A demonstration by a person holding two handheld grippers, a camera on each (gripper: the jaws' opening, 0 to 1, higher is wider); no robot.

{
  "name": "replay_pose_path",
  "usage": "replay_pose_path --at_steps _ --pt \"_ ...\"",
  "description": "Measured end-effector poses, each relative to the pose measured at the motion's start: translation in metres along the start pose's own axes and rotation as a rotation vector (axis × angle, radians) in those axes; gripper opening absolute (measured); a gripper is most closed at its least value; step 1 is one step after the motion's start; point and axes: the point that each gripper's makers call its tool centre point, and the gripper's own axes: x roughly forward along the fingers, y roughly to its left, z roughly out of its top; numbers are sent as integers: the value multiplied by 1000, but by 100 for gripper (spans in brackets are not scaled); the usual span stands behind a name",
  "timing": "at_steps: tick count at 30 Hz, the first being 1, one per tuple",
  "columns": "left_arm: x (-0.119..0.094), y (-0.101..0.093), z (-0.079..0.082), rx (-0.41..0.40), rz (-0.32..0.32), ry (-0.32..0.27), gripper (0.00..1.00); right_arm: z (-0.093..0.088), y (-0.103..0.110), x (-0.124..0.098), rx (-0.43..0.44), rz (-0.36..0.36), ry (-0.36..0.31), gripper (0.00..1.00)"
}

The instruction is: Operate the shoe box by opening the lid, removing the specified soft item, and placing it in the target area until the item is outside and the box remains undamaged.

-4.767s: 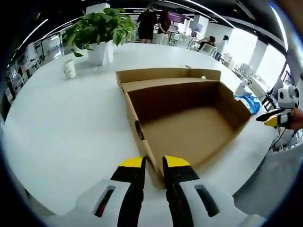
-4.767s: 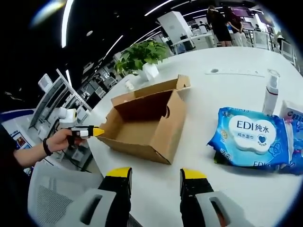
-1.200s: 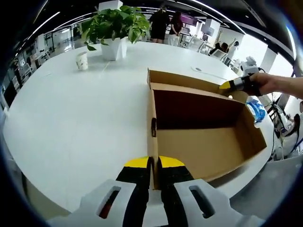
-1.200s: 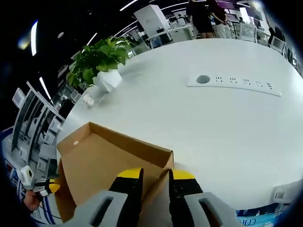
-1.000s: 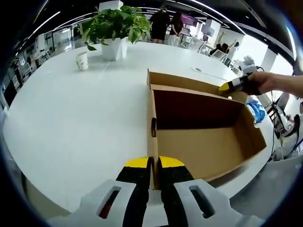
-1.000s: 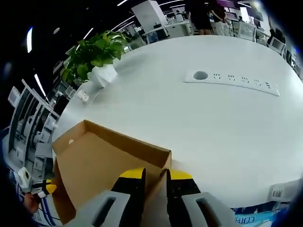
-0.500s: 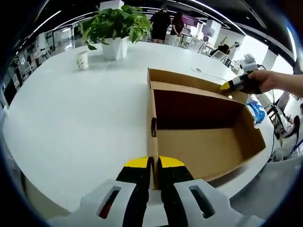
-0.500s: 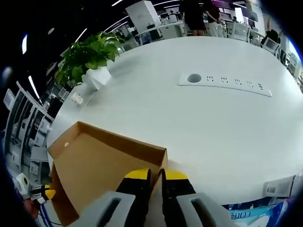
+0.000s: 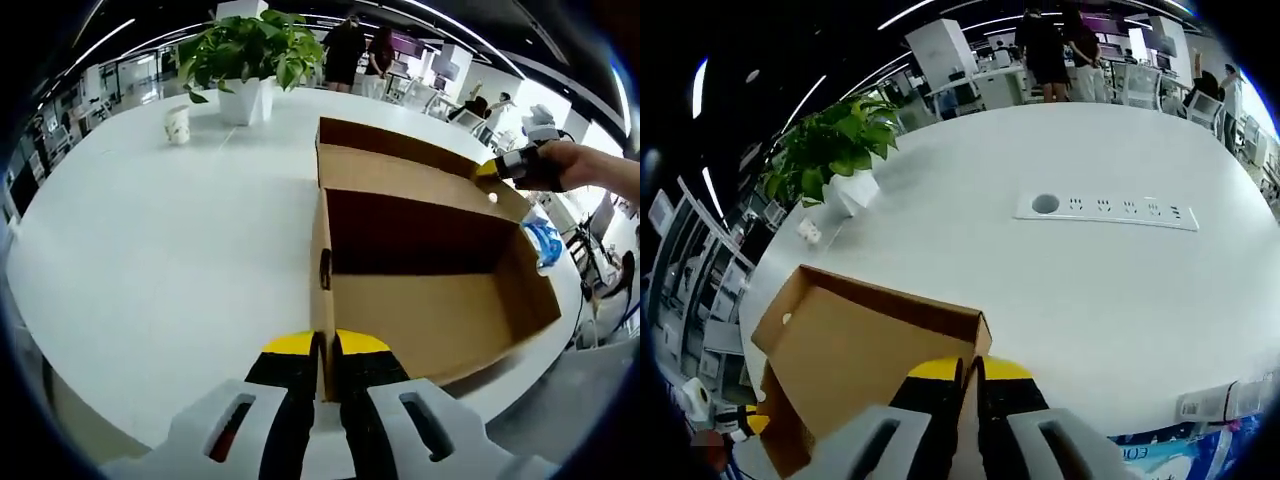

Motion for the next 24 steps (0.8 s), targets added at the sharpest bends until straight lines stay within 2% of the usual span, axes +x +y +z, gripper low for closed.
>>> replay_pose_path --at_steps 5,17,24 --pt "1 1 0 -4 -2 -1 4 13 5 -8 -27 8 -34 0" --pt "5 1 1 -15 -3 4 4 30 14 -29 -57 23 -80 0" --pt "7 0 3 -40 -4 -3 4 40 25 -45 -76 37 -113 0"
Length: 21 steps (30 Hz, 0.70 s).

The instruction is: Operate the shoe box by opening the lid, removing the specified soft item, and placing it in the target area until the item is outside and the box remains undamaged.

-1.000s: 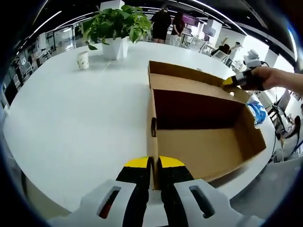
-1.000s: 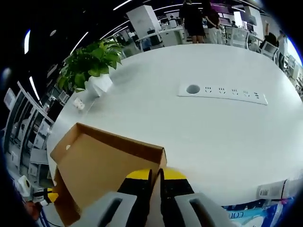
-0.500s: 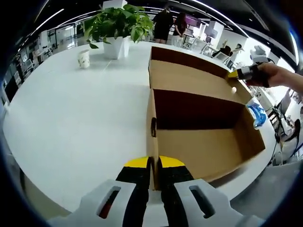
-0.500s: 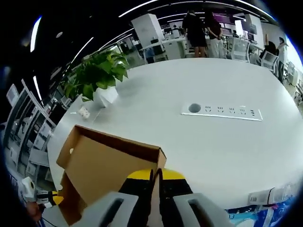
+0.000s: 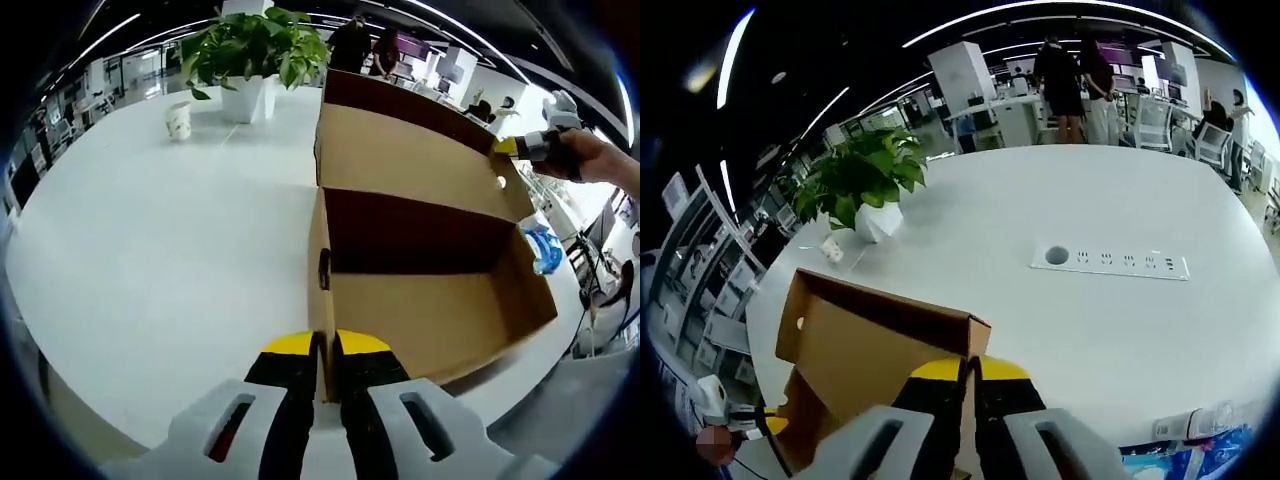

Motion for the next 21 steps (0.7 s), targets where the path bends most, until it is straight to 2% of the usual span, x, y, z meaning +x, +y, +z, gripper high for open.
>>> replay_pose_path --at_steps 9,21 --pt "3 0 2 -37 10 -7 5 11 12 -14 -43 10 -32 0" --pt "3 -6 4 -96 33 -24 4 15 22 -33 -92 18 -66 0"
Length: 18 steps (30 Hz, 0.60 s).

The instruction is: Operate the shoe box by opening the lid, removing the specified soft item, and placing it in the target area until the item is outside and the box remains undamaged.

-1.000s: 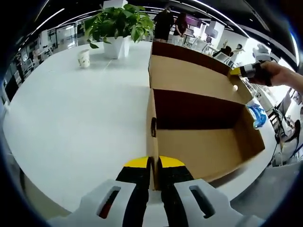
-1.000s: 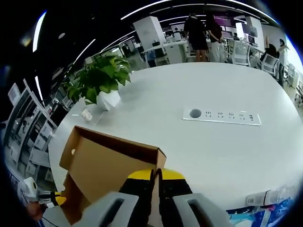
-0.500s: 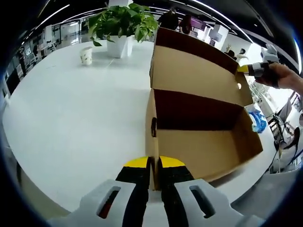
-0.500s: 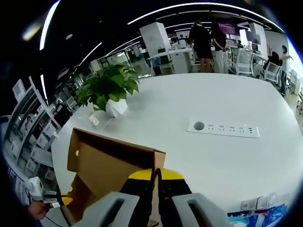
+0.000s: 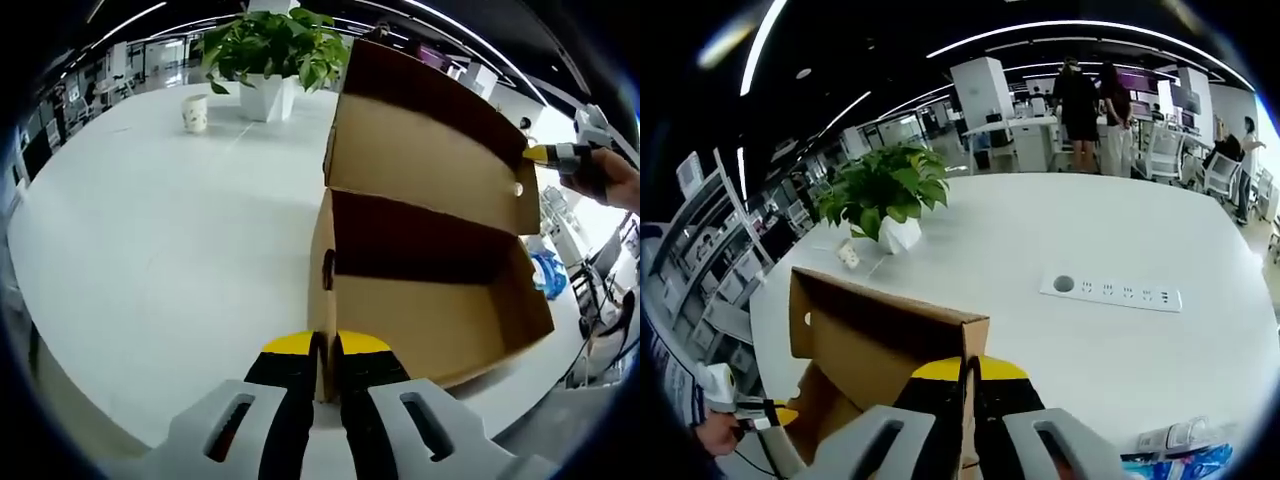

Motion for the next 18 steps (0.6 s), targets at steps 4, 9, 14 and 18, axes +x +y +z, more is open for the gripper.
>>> replay_pose_path --at_steps 4,9,14,18 --pt "-2 -3 0 -21 -2 -3 5 1 1 -5 -20 1 -7 0" --pt "-4 -7 1 -42 4 -7 5 1 2 -11 -44 -2 -16 0" --pt "-5 -10 2 -61 11 -14 5 0 9 -22 -61 -2 -32 0" --pt "-3 -12 4 -78 15 -20 5 -5 20 -36 -83 -1 -41 0"
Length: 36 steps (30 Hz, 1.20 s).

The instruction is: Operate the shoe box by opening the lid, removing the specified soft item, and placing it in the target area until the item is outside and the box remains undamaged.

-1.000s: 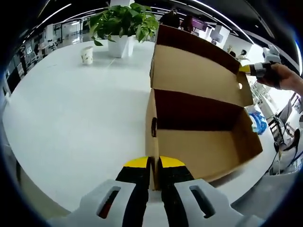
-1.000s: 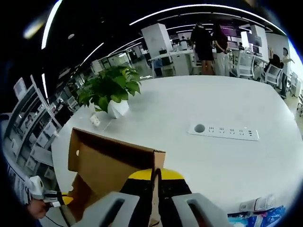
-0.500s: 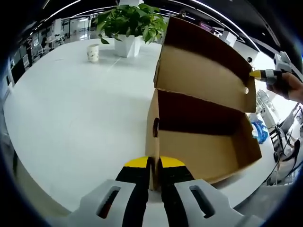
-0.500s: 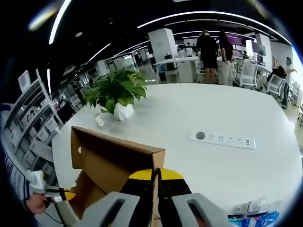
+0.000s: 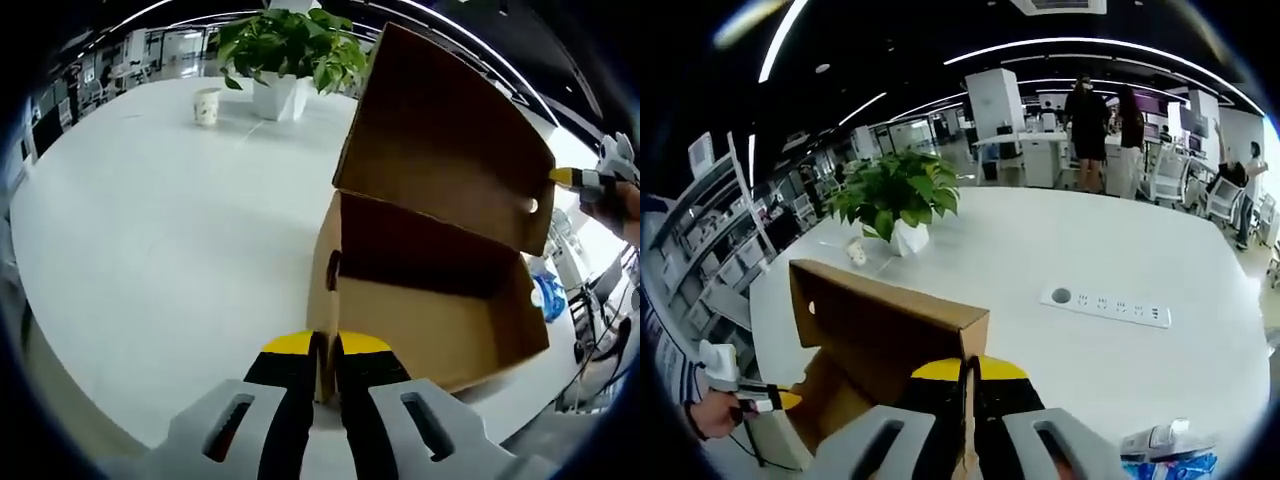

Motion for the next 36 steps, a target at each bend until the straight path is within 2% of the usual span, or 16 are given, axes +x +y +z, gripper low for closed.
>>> replay_pose_path --at_steps 7,23,36 --pt "4 -4 3 -25 3 -4 5 -4 6 -15 -9 4 -13 0" --pt "10 -8 7 -66 23 -21 5 -10 7 -27 -46 -15 -56 0" --pt "14 -12 11 -84 21 -25 5 -17 1 -23 -49 -17 -65 0"
